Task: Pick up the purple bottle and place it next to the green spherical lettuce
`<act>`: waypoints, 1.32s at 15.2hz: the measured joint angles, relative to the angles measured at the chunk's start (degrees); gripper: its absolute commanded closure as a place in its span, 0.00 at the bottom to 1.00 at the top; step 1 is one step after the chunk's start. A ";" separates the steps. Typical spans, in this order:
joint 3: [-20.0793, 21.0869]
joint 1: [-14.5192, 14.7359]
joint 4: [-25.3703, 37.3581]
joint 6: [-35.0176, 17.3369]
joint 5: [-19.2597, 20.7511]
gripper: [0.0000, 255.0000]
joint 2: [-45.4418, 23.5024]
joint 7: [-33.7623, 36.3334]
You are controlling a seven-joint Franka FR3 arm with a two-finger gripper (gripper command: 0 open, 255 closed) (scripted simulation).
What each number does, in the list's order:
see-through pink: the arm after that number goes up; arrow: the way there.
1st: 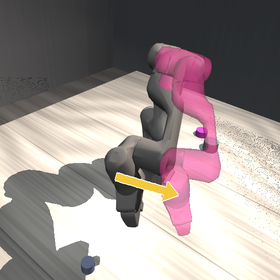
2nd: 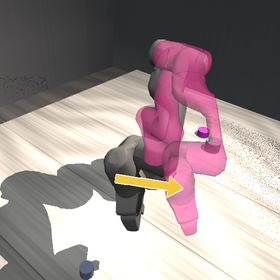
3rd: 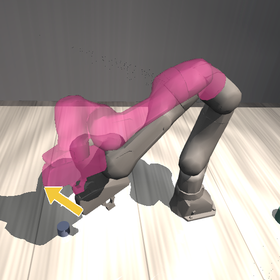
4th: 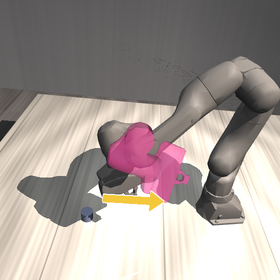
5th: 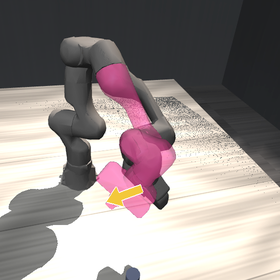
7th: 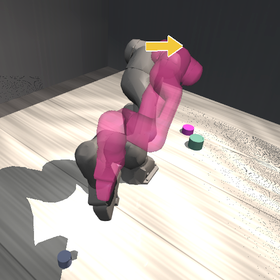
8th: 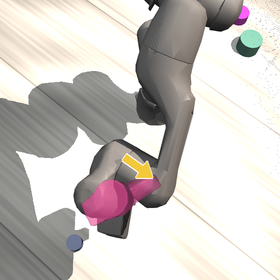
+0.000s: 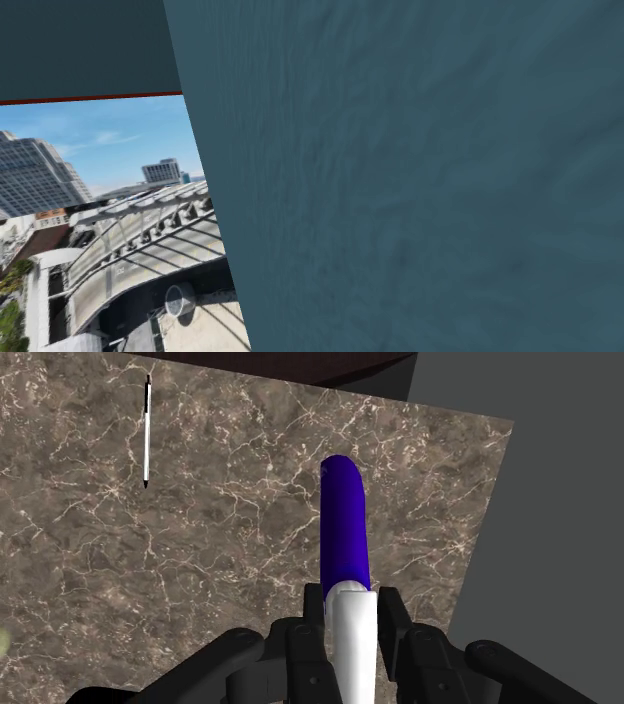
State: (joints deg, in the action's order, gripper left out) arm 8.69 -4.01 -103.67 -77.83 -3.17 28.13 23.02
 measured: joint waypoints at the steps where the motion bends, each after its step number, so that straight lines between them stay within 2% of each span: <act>1: -0.02 -0.02 1.03 0.77 0.03 1.00 -0.26 0.02; 4: -1.23 -0.43 2.40 1.81 0.59 1.00 -0.64 -1.51; 15: -13.58 -4.21 2.97 1.41 5.79 1.00 -1.61 -17.68; 20: -19.11 -5.87 6.26 1.48 7.56 1.00 -4.49 -25.03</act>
State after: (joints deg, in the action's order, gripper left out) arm -10.43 -9.88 -97.40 -76.35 4.39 23.64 -2.01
